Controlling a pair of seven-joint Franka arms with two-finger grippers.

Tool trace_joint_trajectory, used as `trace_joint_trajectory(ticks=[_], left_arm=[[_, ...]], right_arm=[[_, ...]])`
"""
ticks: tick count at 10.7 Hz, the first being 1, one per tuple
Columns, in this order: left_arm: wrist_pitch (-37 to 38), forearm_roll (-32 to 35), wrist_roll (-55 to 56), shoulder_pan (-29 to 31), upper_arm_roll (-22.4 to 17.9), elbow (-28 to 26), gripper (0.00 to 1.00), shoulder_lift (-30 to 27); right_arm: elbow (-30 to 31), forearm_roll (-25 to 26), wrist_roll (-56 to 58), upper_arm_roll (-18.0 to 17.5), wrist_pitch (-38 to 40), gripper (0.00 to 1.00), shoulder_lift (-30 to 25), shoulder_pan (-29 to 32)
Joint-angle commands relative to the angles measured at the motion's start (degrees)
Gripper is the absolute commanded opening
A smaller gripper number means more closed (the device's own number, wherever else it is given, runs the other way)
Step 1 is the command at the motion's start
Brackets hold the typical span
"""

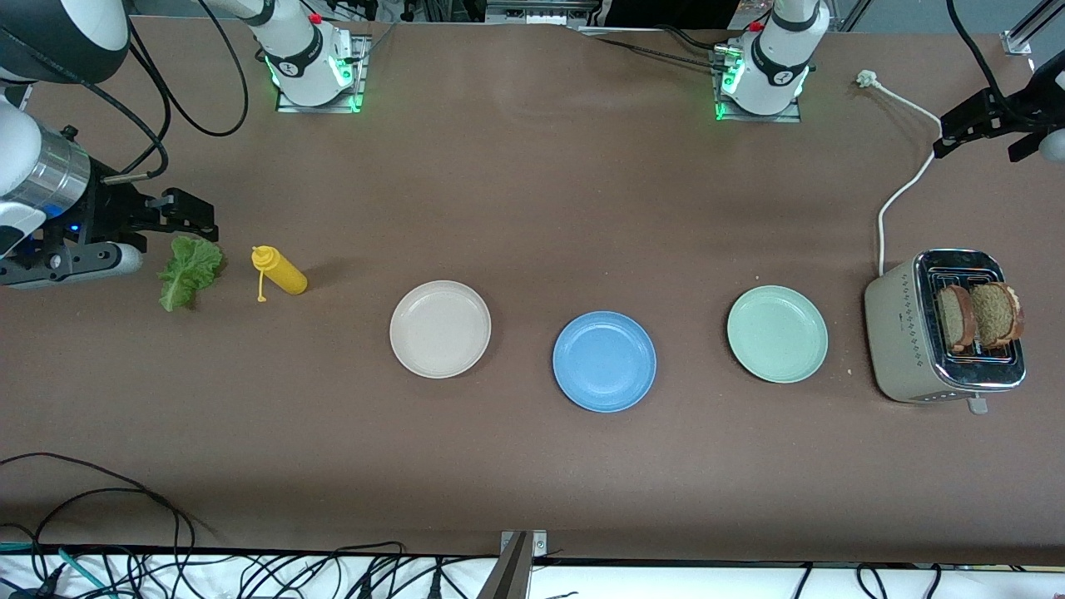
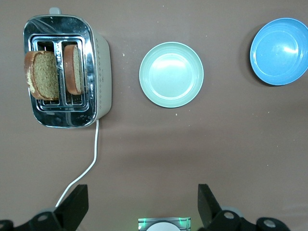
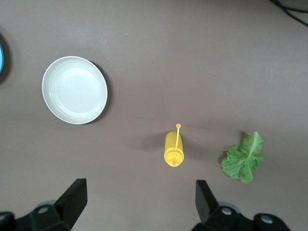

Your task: Make sandwich in blue plate with both arms

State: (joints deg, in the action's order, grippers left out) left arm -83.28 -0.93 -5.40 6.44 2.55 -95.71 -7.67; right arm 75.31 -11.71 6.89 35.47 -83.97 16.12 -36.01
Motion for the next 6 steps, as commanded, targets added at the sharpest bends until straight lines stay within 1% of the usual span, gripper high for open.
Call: trace_joint_trajectory(ticks=[1,6], left_arm=[[0.0,-0.6,-0.6,0.1,0.1,-0.2,1.00,-0.2],[0.3,-0.6,-0.6,0.1,0.1,-0.2,1.00,-0.2]], right_arm=[[0.0,-0.9,-0.7,-0.3,-0.1,1.00,-0.1,0.2],[0.0,-1.1,-0.9,-0.3,0.1,1.00,0.1,0.3]])
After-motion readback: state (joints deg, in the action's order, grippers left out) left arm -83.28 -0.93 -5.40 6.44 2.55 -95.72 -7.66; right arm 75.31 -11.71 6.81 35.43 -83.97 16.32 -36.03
